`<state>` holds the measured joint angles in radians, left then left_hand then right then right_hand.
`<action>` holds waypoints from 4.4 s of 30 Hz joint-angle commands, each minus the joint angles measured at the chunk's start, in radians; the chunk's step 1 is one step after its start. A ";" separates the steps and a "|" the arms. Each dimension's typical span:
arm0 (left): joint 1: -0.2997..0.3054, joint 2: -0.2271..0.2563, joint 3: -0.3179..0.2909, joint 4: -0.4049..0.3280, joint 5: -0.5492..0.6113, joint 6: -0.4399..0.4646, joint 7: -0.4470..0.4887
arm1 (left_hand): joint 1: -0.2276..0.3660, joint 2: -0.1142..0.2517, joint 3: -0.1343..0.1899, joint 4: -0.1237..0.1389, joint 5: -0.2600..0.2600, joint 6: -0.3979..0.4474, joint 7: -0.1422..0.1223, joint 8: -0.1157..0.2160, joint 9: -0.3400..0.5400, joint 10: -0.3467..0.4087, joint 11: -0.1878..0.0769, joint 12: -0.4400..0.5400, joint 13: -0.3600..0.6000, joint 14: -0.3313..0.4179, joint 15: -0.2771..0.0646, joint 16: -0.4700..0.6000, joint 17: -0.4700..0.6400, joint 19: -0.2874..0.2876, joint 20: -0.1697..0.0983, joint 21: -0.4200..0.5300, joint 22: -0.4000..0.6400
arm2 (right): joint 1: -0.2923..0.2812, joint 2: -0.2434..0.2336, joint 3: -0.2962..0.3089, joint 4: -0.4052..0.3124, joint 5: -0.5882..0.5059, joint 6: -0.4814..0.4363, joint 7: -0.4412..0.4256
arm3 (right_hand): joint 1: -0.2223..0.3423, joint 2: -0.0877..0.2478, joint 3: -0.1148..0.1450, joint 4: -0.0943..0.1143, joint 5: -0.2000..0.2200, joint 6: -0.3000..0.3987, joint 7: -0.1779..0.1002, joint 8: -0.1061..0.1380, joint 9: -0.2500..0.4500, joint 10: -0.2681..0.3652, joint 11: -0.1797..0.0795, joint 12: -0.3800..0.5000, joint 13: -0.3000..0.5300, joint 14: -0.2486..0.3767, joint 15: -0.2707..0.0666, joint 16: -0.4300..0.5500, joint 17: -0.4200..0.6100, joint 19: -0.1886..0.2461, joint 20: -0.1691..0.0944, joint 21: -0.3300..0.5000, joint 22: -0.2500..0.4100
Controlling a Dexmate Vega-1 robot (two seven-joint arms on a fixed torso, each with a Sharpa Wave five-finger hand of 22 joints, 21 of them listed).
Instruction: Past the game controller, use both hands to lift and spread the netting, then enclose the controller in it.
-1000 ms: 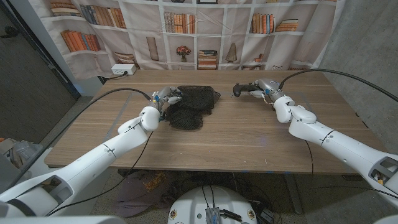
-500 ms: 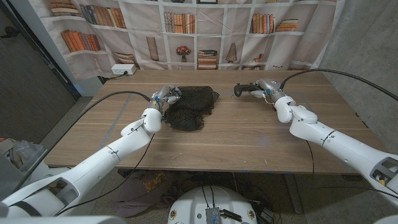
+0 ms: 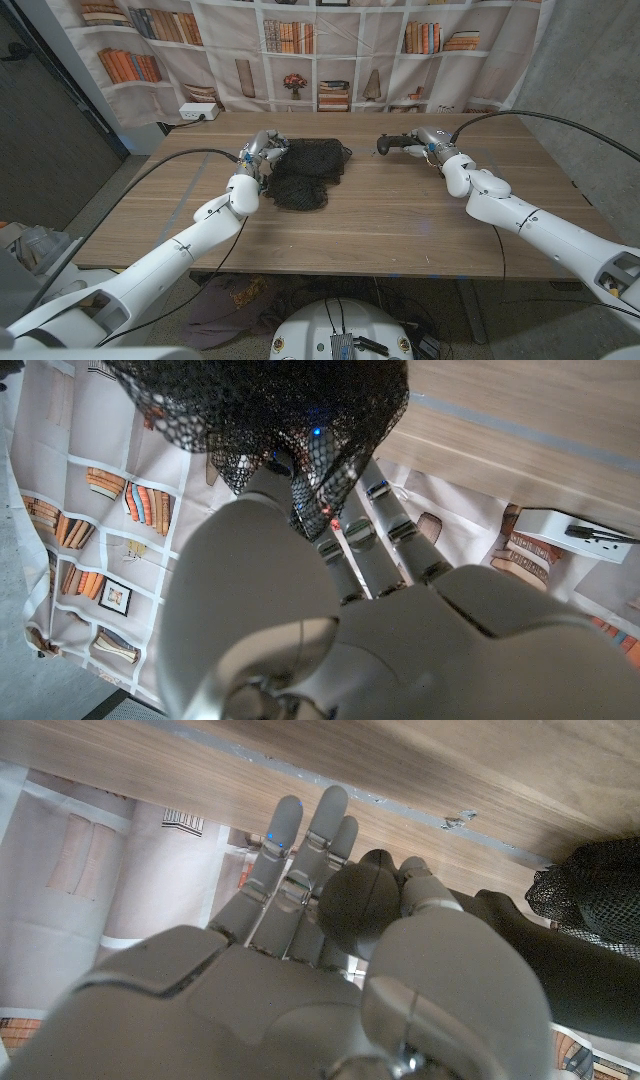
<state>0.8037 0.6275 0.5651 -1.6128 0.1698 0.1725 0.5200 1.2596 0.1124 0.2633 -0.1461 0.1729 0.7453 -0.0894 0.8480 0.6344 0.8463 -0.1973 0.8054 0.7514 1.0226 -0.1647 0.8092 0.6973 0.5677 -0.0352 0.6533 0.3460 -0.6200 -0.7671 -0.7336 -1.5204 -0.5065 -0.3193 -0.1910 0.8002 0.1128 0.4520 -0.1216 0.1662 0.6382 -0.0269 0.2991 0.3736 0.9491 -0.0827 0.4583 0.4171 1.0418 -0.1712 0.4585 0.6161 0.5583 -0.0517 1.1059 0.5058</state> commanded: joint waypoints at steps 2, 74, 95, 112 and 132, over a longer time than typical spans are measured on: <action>0.010 0.008 -0.036 -0.036 0.014 -0.059 0.038 | 0.006 0.000 -0.005 -0.001 0.004 0.016 0.000 0.010 -0.006 0.020 -0.007 0.004 -0.001 0.014 -0.064 -0.010 0.008 -0.007 -0.002 0.012 0.003 | 0.015 0.011 -0.007 0.020 0.003 0.015 -0.006 | -0.065 0.080 0.221 0.211 0.005 0.028 -0.017 -0.005 0.005 0.042 -0.028 -0.003 0.002 0.004 -0.059 -0.004 0.000 -0.006 -0.157 0.007 -0.001; -0.280 -0.109 0.014 0.191 0.017 -0.261 -0.055 | 0.018 0.017 -0.036 0.010 0.009 -0.050 0.007 0.055 -0.050 -0.020 -0.001 -0.020 0.015 0.027 -0.064 -0.137 0.080 -0.082 0.012 0.119 -0.002 | -0.132 -0.076 0.113 -0.304 -0.026 0.068 0.028 | -0.040 0.086 0.249 0.202 0.012 0.021 -0.008 -0.030 0.025 0.043 -0.031 -0.037 -0.007 -0.003 -0.059 -0.019 0.012 -0.035 -0.159 0.043 -0.047; -0.399 -0.185 0.057 0.361 0.018 -0.364 -0.071 | 0.016 0.024 -0.046 0.015 0.013 -0.083 0.011 0.082 -0.049 -0.036 0.003 -0.030 0.018 0.027 -0.065 -0.182 0.098 -0.100 0.012 0.145 -0.021 | -0.153 -0.064 0.118 -0.345 -0.026 0.091 0.053 | -0.033 0.084 0.249 0.203 0.011 0.026 -0.005 -0.033 0.030 0.050 -0.027 -0.039 -0.003 -0.002 -0.059 -0.019 0.018 -0.040 -0.159 0.055 -0.056; -0.460 -0.245 0.105 0.444 0.021 -0.455 -0.088 | 0.019 0.033 -0.049 0.018 0.018 -0.123 0.012 0.103 -0.049 -0.055 0.007 -0.036 0.029 0.024 -0.065 -0.226 0.114 -0.121 0.017 0.165 -0.045 | -0.150 -0.037 0.108 -0.343 -0.029 0.108 0.058 | -0.029 0.084 0.249 0.207 0.011 0.028 -0.006 -0.038 0.033 0.049 -0.030 -0.044 -0.002 -0.004 -0.059 -0.023 0.019 -0.045 -0.158 0.063 -0.064; -0.508 -0.278 0.130 0.457 0.058 -0.482 -0.081 | 0.013 0.037 -0.053 0.024 0.021 -0.135 0.000 0.127 -0.052 -0.059 0.012 -0.048 0.014 0.024 -0.065 -0.264 0.124 -0.133 0.016 0.175 -0.072 | -0.159 -0.027 0.101 -0.354 -0.028 0.129 0.066 | -0.025 0.084 0.248 0.210 0.010 0.032 -0.004 -0.042 0.036 0.053 -0.030 -0.048 0.001 -0.003 -0.059 -0.025 0.021 -0.049 -0.158 0.074 -0.076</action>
<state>0.3276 0.3655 0.6820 -1.1688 0.2090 -0.2909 0.4381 1.2710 0.1455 0.2124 -0.1228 0.1855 0.6143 -0.0839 0.9694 0.5838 0.7885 -0.1857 0.7577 0.7650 1.0395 -0.1747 0.5498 0.8178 0.4367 -0.0193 0.8212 0.2745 -0.7712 -0.7967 -0.6285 -1.8673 -0.5344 -0.2016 -0.1297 0.8003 0.1129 0.4735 -0.1430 0.1699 0.6543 -0.0295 0.2584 0.4062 0.9591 -0.0735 0.4166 0.4155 1.0419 -0.1745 0.4362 0.6325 0.5125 -0.0472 1.1696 0.4309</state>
